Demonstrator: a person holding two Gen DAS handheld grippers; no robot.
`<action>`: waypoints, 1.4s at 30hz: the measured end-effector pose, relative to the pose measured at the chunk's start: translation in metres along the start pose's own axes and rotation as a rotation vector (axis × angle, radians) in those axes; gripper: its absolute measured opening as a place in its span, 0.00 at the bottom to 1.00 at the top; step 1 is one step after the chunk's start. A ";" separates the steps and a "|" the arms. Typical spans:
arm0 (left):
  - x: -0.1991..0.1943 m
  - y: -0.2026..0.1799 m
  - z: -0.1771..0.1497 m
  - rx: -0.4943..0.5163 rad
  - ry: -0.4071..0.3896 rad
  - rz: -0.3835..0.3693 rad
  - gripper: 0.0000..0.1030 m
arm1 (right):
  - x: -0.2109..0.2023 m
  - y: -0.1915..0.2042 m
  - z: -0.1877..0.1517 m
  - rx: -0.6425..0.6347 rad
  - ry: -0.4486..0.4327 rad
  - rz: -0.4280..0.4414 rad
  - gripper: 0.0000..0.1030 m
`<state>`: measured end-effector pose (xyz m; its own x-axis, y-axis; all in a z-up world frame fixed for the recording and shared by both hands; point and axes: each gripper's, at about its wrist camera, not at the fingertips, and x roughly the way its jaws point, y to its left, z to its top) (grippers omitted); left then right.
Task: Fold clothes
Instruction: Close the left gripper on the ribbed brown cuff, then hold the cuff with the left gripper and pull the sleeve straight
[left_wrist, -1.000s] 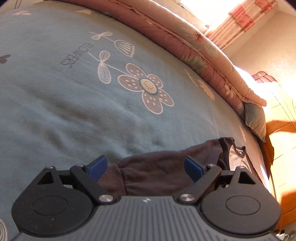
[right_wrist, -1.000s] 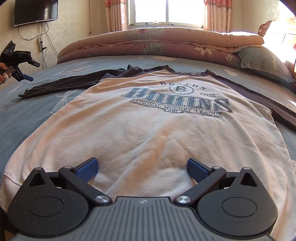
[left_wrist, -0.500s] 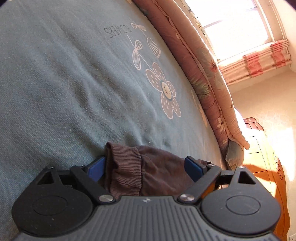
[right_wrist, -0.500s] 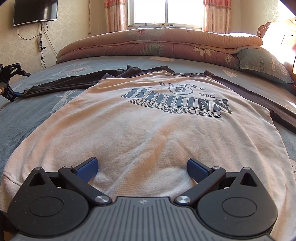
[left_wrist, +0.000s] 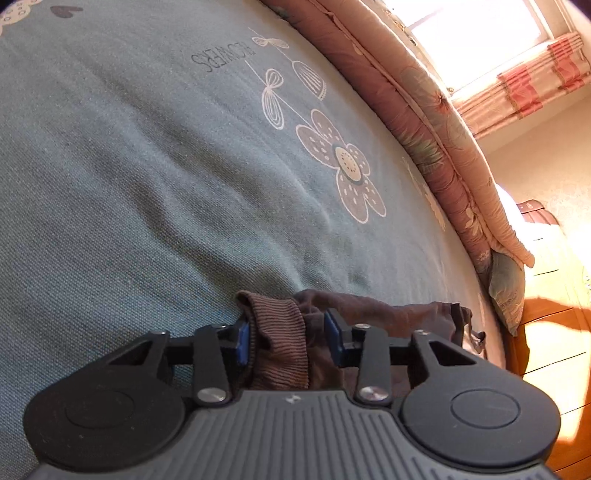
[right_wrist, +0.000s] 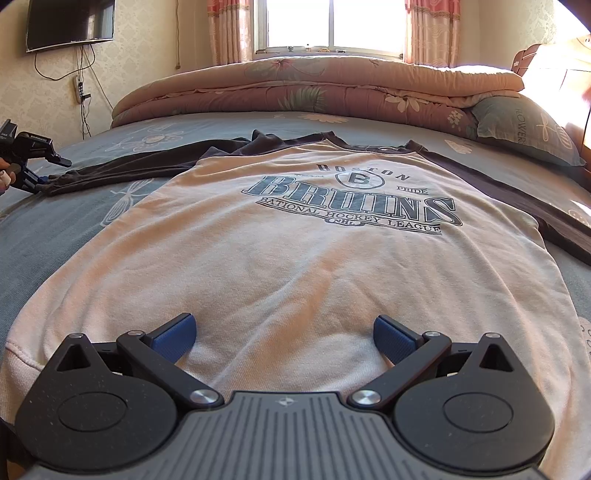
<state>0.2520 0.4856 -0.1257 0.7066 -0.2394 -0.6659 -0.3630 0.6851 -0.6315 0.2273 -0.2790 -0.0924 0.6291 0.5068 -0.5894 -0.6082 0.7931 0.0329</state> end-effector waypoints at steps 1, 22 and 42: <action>-0.001 -0.001 0.000 -0.006 -0.004 0.014 0.14 | 0.000 0.000 0.000 0.000 0.000 -0.001 1.00; -0.052 0.029 -0.004 -0.074 -0.133 0.085 0.14 | 0.000 -0.001 0.000 0.002 -0.003 -0.003 1.00; -0.088 0.066 -0.077 -0.356 -0.137 -0.071 0.54 | -0.002 -0.001 -0.001 0.000 -0.008 -0.011 1.00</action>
<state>0.1192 0.4988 -0.1399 0.8033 -0.1670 -0.5716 -0.4816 0.3823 -0.7886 0.2261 -0.2807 -0.0922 0.6392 0.5011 -0.5834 -0.6013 0.7985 0.0269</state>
